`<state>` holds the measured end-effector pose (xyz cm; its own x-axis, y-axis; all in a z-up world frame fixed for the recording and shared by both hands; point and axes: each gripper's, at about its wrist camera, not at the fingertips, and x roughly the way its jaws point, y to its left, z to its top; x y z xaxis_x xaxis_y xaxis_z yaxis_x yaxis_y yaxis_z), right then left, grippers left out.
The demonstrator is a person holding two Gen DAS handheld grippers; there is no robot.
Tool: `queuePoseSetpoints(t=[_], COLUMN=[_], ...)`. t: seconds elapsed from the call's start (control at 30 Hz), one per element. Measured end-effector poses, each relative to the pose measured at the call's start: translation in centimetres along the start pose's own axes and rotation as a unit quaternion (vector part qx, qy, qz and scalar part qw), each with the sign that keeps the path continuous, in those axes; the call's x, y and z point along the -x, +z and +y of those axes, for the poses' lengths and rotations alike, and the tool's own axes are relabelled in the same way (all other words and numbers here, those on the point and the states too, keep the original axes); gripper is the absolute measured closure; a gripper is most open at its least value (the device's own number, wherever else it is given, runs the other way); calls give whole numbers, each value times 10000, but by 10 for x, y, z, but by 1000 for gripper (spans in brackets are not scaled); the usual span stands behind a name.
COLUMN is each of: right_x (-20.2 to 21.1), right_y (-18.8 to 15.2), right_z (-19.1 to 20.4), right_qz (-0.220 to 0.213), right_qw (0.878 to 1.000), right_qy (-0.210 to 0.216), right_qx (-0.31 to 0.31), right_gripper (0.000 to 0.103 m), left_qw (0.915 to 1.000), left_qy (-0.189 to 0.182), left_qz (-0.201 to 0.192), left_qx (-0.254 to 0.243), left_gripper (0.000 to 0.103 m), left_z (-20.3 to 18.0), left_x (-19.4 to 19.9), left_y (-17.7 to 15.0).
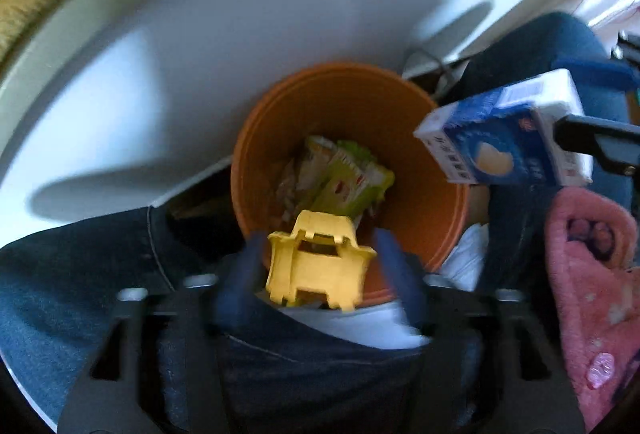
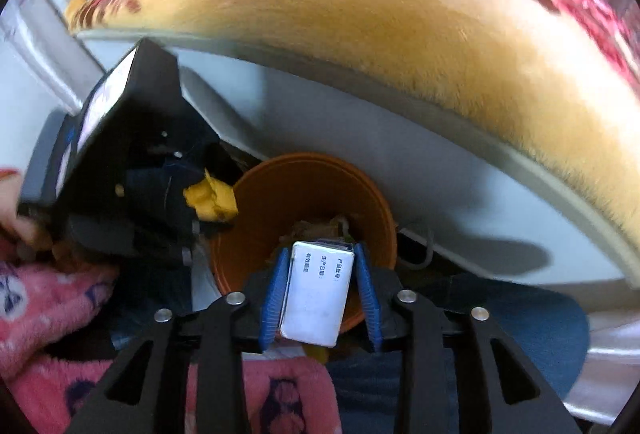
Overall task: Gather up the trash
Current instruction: 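Carry the toy and milk carton over the orange bucket and open both tools, then move the left tool to the bed and grasp the blue Oreo snack box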
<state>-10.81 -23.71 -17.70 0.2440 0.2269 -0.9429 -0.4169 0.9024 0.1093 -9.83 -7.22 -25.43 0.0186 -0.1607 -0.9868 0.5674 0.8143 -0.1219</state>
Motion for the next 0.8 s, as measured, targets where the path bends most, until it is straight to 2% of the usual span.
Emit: queuePoseSetpoints(t=[0.03, 0.1, 0.23, 0.53, 0.8], right_x=[-1, -1, 5, 4, 27], right_y=[0, 1, 0, 0, 1], right_z=[-4, -7, -12, -18, -19], right_qz=[-25, -63, -137, -111, -384], right_qw=[9999, 9998, 9994, 9990, 9983], right_qy=[-70, -170, -244, -126, -114], right_qx=[-97, -129, -207, -415, -416], right_gripper=[38, 38, 22, 21, 21], left_qw=[9999, 9998, 9996, 9995, 9994], left_qy=[105, 155, 245, 283, 239], left_qz=[11, 36, 108, 105, -260], left_qx=[-8, -90, -117, -47, -33], left_gripper=[18, 18, 18, 18, 18], left_z=[-1, -2, -3, 1, -1], left_x=[-1, -1, -4, -5, 28], left_y=[-1, 0, 2, 3, 7])
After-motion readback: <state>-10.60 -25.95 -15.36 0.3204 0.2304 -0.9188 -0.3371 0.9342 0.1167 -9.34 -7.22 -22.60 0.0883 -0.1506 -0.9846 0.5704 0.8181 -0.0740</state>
